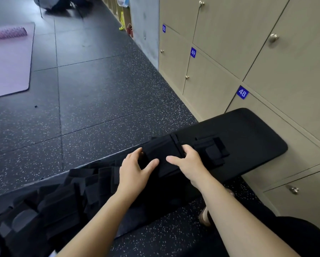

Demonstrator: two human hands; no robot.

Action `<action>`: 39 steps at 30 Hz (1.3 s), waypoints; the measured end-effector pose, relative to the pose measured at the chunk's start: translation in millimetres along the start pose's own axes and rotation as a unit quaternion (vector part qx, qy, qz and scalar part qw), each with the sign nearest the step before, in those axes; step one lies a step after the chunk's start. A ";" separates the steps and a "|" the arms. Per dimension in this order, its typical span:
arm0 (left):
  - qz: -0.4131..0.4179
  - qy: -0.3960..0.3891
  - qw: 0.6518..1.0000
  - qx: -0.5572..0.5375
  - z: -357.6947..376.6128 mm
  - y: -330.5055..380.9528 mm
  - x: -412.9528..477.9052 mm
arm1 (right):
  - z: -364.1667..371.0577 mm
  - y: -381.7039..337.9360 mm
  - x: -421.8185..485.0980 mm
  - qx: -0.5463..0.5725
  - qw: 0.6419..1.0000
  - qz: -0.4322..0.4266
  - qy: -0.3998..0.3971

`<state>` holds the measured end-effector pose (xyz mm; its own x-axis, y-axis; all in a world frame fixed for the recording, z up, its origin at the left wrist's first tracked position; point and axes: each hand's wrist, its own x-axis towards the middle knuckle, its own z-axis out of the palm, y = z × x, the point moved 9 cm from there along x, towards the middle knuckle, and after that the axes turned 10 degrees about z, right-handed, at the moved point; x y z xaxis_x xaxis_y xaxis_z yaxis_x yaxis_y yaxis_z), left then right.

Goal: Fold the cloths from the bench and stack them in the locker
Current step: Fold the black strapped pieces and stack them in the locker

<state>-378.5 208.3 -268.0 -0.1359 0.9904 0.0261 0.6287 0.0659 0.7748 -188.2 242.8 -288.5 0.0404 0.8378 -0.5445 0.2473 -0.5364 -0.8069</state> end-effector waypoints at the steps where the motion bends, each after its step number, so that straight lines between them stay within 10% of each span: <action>1: -0.027 -0.003 0.998 -0.064 0.2 6.1 -0.3 | -4.8 -7.1 -4.2 0.020 1.000 -0.009 -0.006; 5: -0.147 -0.108 0.876 -0.446 30.6 52.4 -3.2 | -23.1 -34.7 -24.1 0.093 0.993 -0.044 -0.049; 9: -0.172 -0.154 0.807 -0.544 43.6 109.8 -9.3 | -51.2 -52.0 -52.2 0.117 0.989 -0.082 -0.042; 15: -0.134 -0.217 0.819 -0.514 74.5 161.9 -26.0 | -131.1 -59.3 -91.4 -0.103 0.978 -0.126 0.130; 22: -0.089 -0.299 0.821 -0.477 118.8 215.9 -60.4 | -195.6 -62.7 -131.4 -0.351 0.914 -0.136 0.149; 39: -0.111 -0.350 0.811 -0.456 225.7 308.8 -118.3 | -355.3 9.5 -217.9 -0.093 0.893 -0.097 0.429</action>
<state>4.5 139.0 -174.4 0.5009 0.8137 -0.2949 -0.2222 0.4503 0.8648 149.3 91.4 -96.2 0.6863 0.7261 0.0421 0.4844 -0.4132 -0.7711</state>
